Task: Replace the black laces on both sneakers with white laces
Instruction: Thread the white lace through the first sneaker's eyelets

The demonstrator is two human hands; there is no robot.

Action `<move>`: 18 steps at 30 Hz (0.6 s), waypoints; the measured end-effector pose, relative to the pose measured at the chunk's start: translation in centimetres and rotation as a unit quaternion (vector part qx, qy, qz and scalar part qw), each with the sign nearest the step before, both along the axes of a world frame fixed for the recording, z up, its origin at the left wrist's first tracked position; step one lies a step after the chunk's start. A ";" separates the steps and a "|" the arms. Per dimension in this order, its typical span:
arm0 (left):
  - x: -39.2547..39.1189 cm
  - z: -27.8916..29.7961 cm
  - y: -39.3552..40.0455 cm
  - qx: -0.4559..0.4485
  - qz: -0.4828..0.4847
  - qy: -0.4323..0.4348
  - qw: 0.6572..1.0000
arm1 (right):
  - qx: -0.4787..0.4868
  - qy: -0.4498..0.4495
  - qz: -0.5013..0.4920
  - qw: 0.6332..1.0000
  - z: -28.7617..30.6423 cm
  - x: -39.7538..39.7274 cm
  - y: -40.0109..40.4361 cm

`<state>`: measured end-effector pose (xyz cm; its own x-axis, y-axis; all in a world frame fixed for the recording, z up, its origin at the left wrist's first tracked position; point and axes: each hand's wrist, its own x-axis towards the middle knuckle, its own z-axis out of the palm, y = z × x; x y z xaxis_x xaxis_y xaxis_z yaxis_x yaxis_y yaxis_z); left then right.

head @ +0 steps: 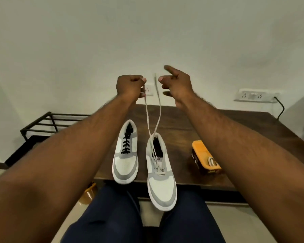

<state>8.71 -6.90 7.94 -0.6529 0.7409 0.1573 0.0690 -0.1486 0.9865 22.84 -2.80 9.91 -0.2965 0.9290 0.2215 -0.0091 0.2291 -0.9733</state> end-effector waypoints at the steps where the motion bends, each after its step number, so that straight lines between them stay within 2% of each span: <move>1: -0.5 -1.1 0.6 -0.011 0.001 -0.003 1.000 | -0.008 -0.023 0.006 1.000 -1.2 0.0 0.5; 6: -0.2 -8.5 0.4 -0.104 -0.020 0.036 0.994 | -0.015 -0.128 0.016 0.991 -9.5 1.8 1.3; 9: 1.8 -13.3 -1.6 -0.144 -0.061 0.141 0.978 | 0.005 -0.227 0.106 0.968 -14.4 4.0 0.2; 11: 3.0 -15.6 -2.9 -0.191 -0.116 0.239 0.945 | 0.035 -0.341 0.191 0.920 -16.9 5.3 -0.5; 13: 4.0 -17.3 -4.3 -0.239 -0.193 0.325 0.894 | 0.062 -0.452 0.251 0.854 -18.9 6.3 -1.3; 14: 4.4 -18.0 -4.9 -0.254 -0.216 0.374 0.865 | 0.066 -0.482 0.261 0.834 -19.6 6.9 -1.7; 16: 5.0 -19.2 -5.7 -0.268 -0.231 0.453 0.818 | 0.074 -0.493 0.254 0.829 -20.9 7.7 -2.6; 18: 5.3 -20.0 -6.3 -0.267 -0.247 0.477 0.800 | 0.099 -0.494 0.228 0.833 -21.9 8.2 -3.1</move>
